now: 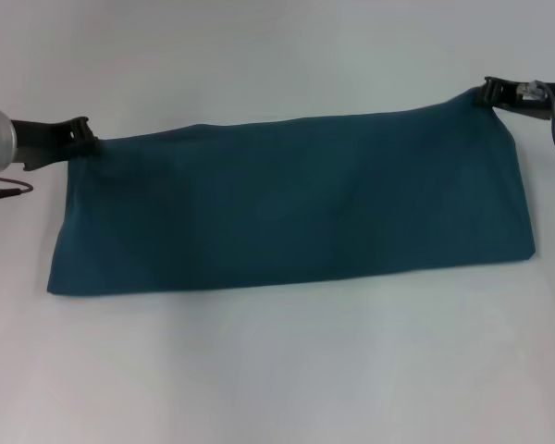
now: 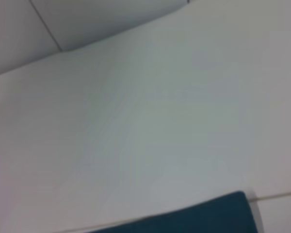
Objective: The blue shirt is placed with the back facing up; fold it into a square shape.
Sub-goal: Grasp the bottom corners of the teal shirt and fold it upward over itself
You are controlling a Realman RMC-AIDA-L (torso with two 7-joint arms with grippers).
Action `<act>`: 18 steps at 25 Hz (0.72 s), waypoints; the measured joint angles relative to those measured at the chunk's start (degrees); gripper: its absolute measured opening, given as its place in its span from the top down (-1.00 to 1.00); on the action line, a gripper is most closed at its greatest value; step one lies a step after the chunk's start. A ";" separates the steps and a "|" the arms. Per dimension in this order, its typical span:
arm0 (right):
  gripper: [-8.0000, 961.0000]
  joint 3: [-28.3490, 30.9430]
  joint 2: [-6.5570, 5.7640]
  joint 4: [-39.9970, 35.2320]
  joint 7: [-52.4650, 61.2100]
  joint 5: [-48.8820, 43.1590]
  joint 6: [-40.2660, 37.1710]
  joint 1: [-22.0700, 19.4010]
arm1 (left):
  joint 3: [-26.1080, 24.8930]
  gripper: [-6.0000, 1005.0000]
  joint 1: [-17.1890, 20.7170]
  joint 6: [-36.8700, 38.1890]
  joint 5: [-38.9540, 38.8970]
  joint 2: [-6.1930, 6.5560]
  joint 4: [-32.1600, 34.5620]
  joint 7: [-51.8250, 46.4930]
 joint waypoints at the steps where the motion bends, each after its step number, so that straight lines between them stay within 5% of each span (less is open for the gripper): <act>1: 0.92 -0.02 0.19 0.09 -0.11 0.01 0.80 0.25 | -0.01 0.92 -0.04 -0.65 -0.01 -0.08 -0.01 -0.30; 18: 0.91 -4.45 1.82 3.35 -0.49 0.09 11.47 3.68 | -0.28 0.92 -1.44 -9.18 -0.21 -1.22 -1.88 -1.22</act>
